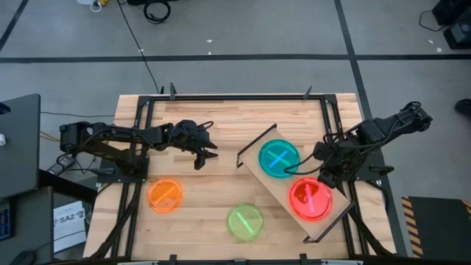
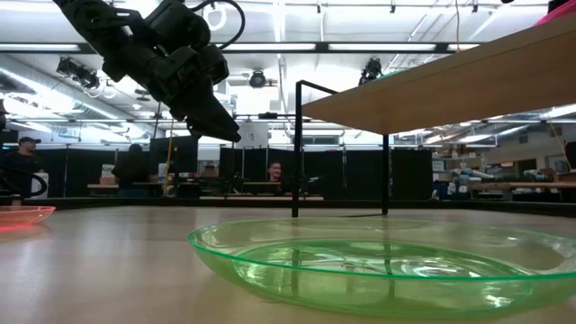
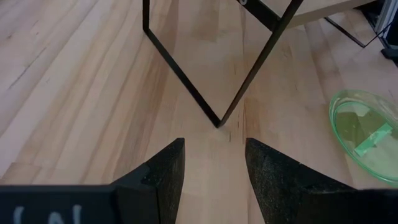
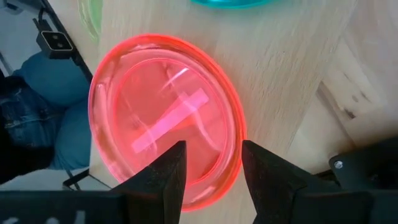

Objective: Place and stack plates onto a shelf
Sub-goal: Stack the orange plate on top of the blue plate on the shelf

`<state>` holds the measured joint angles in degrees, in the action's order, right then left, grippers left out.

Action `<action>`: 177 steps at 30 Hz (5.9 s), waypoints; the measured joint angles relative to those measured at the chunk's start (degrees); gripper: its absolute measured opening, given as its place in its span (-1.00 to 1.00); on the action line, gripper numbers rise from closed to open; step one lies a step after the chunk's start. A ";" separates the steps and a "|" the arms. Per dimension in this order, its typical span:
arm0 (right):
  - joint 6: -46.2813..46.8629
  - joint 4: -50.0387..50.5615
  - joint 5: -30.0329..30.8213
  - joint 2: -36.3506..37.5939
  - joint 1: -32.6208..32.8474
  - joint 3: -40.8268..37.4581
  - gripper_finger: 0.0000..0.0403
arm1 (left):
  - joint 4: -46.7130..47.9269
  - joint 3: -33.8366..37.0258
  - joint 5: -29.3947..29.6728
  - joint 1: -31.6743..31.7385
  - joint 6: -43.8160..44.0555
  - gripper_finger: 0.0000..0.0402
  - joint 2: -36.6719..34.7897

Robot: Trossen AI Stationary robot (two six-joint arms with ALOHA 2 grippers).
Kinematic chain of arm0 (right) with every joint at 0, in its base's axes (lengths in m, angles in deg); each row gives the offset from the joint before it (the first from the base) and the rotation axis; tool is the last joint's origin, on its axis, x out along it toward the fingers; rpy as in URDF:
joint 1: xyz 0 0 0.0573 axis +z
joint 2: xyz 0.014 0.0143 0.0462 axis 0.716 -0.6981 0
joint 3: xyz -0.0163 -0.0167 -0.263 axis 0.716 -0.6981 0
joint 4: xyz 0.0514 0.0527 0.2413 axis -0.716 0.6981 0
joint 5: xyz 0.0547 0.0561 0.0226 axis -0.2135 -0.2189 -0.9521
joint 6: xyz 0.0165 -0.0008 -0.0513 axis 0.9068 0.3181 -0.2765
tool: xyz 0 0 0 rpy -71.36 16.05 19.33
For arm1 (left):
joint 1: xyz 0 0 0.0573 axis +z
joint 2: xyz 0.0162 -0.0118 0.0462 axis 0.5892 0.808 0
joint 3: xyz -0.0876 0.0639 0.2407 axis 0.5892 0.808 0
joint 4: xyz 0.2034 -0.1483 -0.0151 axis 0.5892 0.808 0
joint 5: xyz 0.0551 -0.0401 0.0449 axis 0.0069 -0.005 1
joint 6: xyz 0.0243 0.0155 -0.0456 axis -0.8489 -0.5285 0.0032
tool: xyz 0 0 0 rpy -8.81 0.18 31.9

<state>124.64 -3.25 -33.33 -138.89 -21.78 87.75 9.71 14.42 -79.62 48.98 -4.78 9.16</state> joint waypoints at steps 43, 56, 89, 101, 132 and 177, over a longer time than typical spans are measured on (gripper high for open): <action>-30.15 -27.64 31.66 0.44 -11.75 -6.14 -0.20 | 58.61 -18.09 9.65 0.07 -11.32 -0.12 0.04; -47.04 -32.11 22.83 0.61 -28.64 -6.14 -0.20 | 57.37 -13.00 10.16 0.07 -11.32 -0.12 0.02; -52.29 -35.10 8.14 0.72 -38.82 -12.76 -0.20 | 61.64 -7.62 1.23 -12.79 -6.43 -0.12 0.09; -52.29 -35.24 8.16 0.72 -38.82 -12.79 -0.20 | 61.91 -7.56 4.32 -16.27 -5.11 -0.13 0.11; -53.73 -35.40 8.16 0.72 -38.82 -12.81 -0.20 | 62.09 -7.67 6.62 -18.21 -4.08 -0.43 15.69; -68.47 -35.02 -3.37 3.80 -58.69 -13.58 -0.20 | 83.94 -35.87 5.83 -17.82 -15.34 -0.97 15.69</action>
<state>56.16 -38.26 -36.70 -135.08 -80.47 74.17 93.65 -21.45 -73.79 31.16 -20.12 24.86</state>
